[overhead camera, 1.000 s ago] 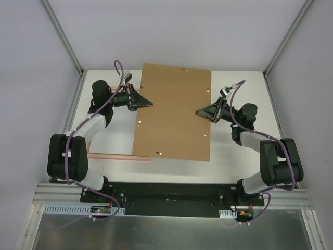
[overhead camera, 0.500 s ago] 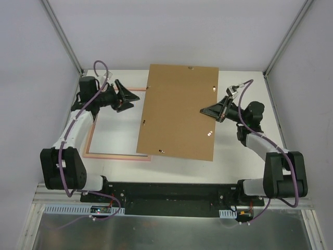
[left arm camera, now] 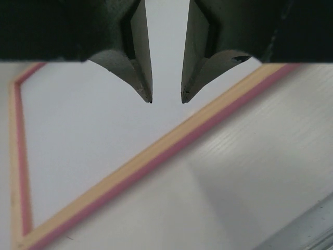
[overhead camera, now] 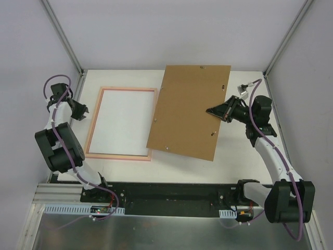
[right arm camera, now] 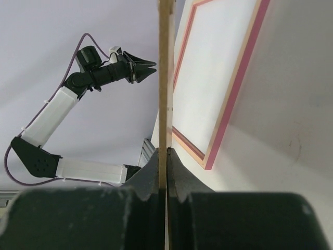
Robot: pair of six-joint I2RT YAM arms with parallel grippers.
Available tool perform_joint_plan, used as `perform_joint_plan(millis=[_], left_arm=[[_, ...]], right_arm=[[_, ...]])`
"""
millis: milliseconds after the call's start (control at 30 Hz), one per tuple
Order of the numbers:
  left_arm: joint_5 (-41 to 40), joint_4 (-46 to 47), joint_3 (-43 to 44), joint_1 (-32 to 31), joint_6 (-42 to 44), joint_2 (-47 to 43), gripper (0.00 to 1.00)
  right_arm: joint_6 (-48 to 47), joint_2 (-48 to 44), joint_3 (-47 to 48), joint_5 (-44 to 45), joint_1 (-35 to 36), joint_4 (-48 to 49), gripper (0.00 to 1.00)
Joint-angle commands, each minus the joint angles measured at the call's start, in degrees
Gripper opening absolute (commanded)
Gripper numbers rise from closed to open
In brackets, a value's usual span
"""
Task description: Put the photo into the frame
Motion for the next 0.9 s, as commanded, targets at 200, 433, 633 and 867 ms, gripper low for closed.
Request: perform_joint_plan(millis=[200, 433, 633, 867], left_arm=[[-11.85, -2.48, 6.9, 0.8, -1.71, 11.85, 0.26], [-12.92, -2.48, 6.46, 0.71, -3.46, 15.63, 0.24], [-10.36, -2.31, 5.41, 0.71, -4.7, 17.92, 0.23], [-8.08, -1.08, 2.59, -1.04, -2.86, 17.57, 0.2]], right_arm=[[-5.23, -2.55, 2.75, -0.31, -0.07, -4.57, 0.0], [-5.85, -2.38, 3.01, -0.4, -0.07, -4.84, 0.0], [-6.11, -2.2, 2.92, -0.4, -0.07, -4.92, 0.0], [-6.11, -1.15, 3.71, 0.21, 0.02, -5.19, 0.0]])
